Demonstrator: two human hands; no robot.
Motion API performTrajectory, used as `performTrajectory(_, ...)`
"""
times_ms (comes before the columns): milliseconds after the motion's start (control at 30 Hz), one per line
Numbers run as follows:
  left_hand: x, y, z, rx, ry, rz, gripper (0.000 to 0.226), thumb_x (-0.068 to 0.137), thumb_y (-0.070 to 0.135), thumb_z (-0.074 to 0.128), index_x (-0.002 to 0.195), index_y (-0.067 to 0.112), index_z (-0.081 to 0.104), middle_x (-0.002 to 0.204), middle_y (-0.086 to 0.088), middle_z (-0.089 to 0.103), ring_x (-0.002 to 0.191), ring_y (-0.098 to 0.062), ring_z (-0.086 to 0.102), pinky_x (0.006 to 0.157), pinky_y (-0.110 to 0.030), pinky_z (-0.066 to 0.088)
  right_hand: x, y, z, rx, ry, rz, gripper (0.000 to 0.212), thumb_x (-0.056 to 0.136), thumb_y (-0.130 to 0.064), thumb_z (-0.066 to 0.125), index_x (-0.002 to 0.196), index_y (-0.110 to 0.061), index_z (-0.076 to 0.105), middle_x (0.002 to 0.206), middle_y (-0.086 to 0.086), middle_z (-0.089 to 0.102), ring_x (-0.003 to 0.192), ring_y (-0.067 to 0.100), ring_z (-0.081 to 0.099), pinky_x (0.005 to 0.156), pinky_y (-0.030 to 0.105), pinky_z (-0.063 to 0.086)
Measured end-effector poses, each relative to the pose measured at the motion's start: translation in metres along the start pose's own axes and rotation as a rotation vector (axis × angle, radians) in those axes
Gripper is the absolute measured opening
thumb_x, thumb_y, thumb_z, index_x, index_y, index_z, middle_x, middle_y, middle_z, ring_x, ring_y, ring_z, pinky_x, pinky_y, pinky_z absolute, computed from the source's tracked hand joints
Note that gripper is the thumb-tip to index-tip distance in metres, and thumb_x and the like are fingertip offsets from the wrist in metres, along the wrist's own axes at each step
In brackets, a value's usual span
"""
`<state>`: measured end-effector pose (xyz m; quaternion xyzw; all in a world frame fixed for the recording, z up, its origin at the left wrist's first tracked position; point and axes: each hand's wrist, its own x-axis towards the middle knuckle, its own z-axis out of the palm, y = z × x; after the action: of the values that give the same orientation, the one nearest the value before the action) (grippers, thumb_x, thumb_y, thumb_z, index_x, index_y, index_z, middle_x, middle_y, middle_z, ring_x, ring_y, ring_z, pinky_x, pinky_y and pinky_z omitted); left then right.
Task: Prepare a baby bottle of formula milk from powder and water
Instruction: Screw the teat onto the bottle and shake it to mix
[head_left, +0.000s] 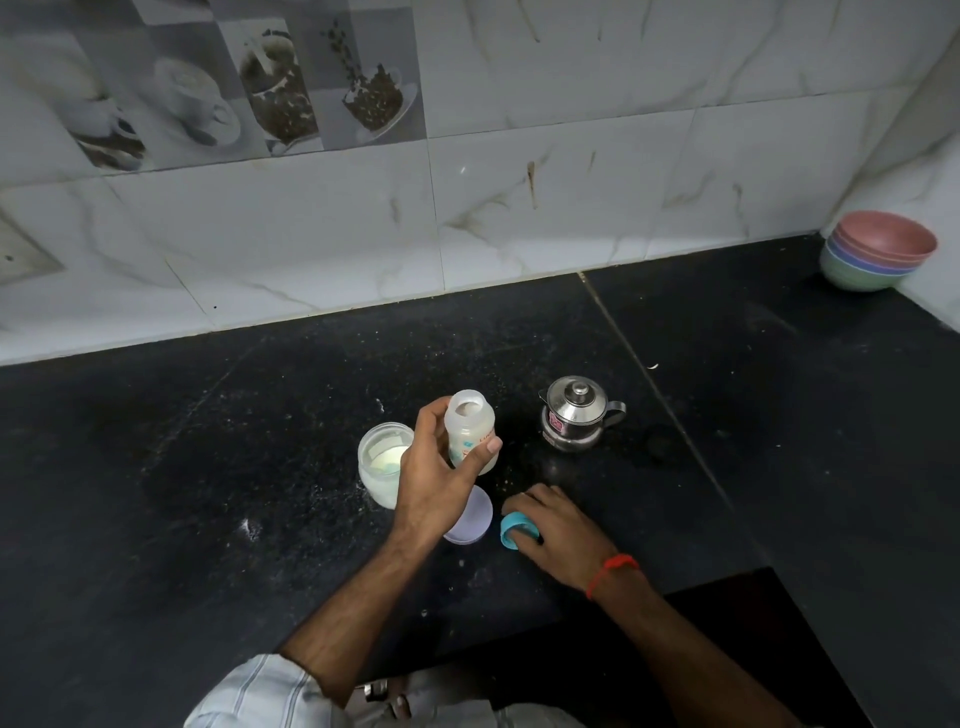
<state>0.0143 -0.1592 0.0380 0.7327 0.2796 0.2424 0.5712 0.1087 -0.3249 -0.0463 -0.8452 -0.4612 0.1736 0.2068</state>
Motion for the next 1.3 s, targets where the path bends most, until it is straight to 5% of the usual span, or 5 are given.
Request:
performTrajectory(400,-0.004,0.006,-0.011,0.047,-0.047,0.016,0.056,0.081,0.023,0.088,0.124,0.032,0.053,0.113,0.022,0.069,0.103,0.012,0.065,0.085,-0.022,0.056,0.011,-0.030,-0.051,1.245,0.378,0.456,0.013,0.104,-0.017,0.056,0.115,-0.020,0.048,0.104,0.028,0.072,0.072,0.034,0.072,0.066,0.044,0.062)
performTrajectory(567,-0.008,0.003,-0.007,0.075,-0.121,0.039,0.059,0.076,0.034,0.091,0.124,0.033,0.057,0.118,0.018,0.071,0.109,-0.002,0.068,0.091,-0.032,0.059,0.021,-0.063,-0.103,1.516,0.470,0.274,0.015,0.103,-0.010,0.051,0.116,-0.016,0.058,0.119,0.021,0.066,0.094,0.033,0.071,0.086,0.041,0.061)
performTrajectory(700,-0.007,0.008,-0.004,0.075,-0.162,0.075,0.060,0.075,0.041,0.090,0.125,0.036,0.057,0.120,0.017,0.071,0.112,-0.004,0.068,0.095,-0.037,0.059,0.018,-0.087,-0.113,1.202,0.532,0.011,0.009,0.104,-0.008,0.055,0.110,-0.010,0.062,0.113,-0.011,0.069,0.119,0.022,0.066,0.095,0.032,0.057)
performTrajectory(1100,-0.010,0.021,-0.005,0.090,-0.205,0.161,0.061,0.075,0.048,0.086,0.129,0.045,0.056,0.118,0.020,0.072,0.108,0.002,0.068,0.089,-0.022,0.059,0.007,-0.092,-0.103,0.902,0.515,-0.015,0.064,0.088,-0.008,0.078,0.141,-0.022,0.044,0.125,0.005,0.063,0.117,0.015,0.066,0.094,0.027,0.058)
performTrajectory(1300,-0.013,0.026,-0.006,0.068,-0.228,0.165,0.063,0.070,0.055,0.084,0.126,0.047,0.058,0.113,0.022,0.073,0.106,0.003,0.069,0.088,-0.020,0.058,0.007,-0.093,-0.103,0.891,0.580,0.046,0.032,0.086,-0.014,0.080,0.116,-0.010,0.069,0.124,0.002,0.063,0.113,0.013,0.068,0.090,0.032,0.061)
